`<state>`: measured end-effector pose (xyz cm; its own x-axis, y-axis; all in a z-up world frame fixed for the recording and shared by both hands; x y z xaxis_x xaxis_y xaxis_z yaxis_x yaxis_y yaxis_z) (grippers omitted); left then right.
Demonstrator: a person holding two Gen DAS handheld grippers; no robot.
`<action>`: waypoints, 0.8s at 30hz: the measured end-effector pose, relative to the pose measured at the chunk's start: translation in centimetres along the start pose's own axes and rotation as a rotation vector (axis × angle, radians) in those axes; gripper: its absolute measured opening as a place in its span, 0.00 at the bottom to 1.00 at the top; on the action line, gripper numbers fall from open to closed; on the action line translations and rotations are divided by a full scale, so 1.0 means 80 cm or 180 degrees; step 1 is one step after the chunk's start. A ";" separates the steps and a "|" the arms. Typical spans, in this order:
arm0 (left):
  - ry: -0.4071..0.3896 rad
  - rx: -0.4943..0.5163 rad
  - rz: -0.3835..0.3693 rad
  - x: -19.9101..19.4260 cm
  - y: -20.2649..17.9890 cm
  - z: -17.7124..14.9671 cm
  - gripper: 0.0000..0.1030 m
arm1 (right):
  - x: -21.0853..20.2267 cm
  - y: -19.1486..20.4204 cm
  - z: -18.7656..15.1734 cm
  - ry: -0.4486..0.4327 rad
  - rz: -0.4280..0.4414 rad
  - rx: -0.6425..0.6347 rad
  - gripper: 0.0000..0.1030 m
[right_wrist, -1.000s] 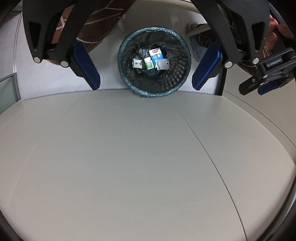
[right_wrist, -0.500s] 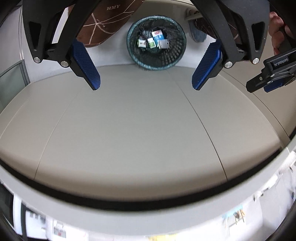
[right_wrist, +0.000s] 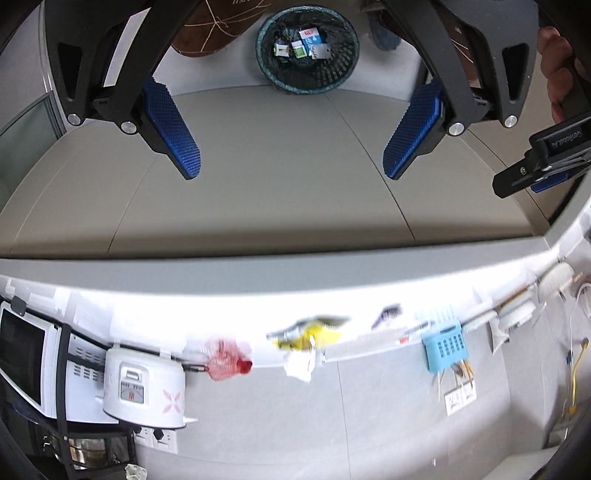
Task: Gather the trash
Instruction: 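Raise both open tools back up to the counter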
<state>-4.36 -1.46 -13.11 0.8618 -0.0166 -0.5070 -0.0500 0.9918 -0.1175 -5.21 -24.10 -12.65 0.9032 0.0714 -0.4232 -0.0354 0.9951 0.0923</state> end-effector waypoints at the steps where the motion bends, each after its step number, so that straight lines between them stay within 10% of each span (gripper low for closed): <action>1: -0.0021 0.0001 0.0011 -0.002 -0.002 0.008 0.94 | 0.000 0.000 0.004 -0.0016 0.0004 0.0006 0.93; 24: 0.0010 -0.0019 0.0201 0.072 -0.049 0.170 0.94 | 0.066 0.004 0.175 0.0071 0.0034 0.0369 0.92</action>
<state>7.68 -3.69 -3.95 0.8553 0.0456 -0.5161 -0.1072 0.9901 -0.0903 5.54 -24.35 -2.21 0.8932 0.0846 -0.4416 0.0060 0.9798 0.1999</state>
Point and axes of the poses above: each gripper's, at about its wrist camera, not at the fingertips, and x roughly the way its jaws point, y to its left, z to its top, the point moved 4 cm from there along x, roughly the way its jaws point, and after that the axes turned 13 degrees about -y, right-handed, at the moved point
